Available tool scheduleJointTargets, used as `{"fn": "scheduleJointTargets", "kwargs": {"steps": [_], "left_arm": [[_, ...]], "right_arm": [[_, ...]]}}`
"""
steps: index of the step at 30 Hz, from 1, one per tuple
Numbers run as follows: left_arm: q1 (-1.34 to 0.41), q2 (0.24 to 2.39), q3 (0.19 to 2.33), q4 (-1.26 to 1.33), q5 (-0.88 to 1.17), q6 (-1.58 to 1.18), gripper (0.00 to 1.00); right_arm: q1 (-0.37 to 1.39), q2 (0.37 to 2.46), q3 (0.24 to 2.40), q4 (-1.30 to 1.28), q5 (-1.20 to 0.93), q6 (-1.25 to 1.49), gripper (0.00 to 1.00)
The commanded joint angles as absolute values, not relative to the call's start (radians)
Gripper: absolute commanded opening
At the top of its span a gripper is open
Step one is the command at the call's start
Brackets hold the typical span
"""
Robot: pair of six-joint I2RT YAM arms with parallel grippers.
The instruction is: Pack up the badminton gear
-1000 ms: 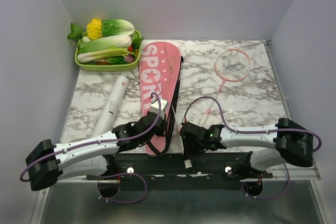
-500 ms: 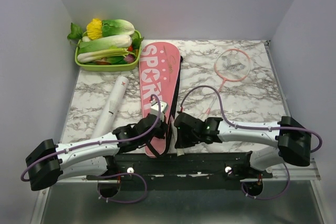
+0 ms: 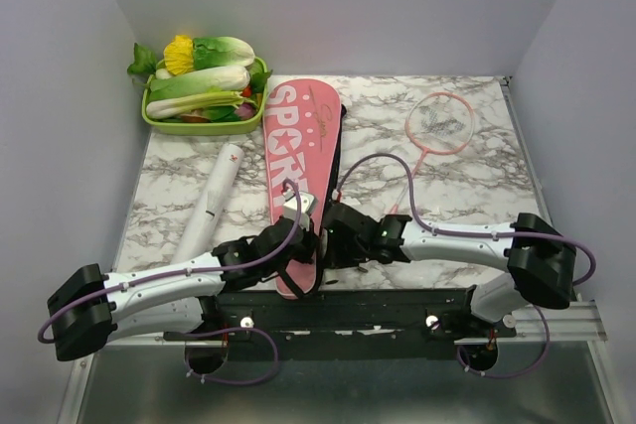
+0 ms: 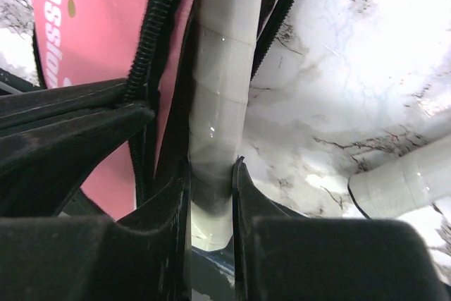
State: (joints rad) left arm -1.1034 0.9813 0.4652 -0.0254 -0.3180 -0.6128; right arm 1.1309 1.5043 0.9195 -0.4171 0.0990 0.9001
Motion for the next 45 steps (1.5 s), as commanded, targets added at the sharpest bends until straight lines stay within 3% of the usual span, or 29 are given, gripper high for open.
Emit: {"fn": "scheduleJointTargets", "kwargs": {"steps": [1, 5, 11, 19, 24, 45], "left_arm": [[-1.118, 0.956, 0.456, 0.025, -0.276, -0.641, 0.0], [-1.12, 0.96, 0.451, 0.032, -0.275, -0.643, 0.0], [-1.12, 0.969, 0.448, 0.031, -0.285, -0.64, 0.0], [-1.118, 0.968, 0.414, 0.054, -0.316, -0.635, 0.0], [-1.12, 0.994, 0.405, 0.08, -0.316, -0.63, 0.0], [-1.12, 1.012, 0.348, 0.198, -0.291, -0.65, 0.0]], "right_arm": [[1.124, 1.493, 0.851, -0.141, 0.156, 0.911, 0.15], [1.124, 1.505, 0.853, -0.126, 0.152, 0.907, 0.39], [1.123, 1.43, 0.821, -0.166, 0.192, 0.902, 0.61], [1.123, 1.301, 0.71, -0.264, 0.242, 0.953, 0.63], [1.12, 1.272, 0.649, -0.259, 0.253, 0.965, 0.59], [1.103, 1.393, 0.492, 0.138, 0.074, 1.002, 0.46]]}}
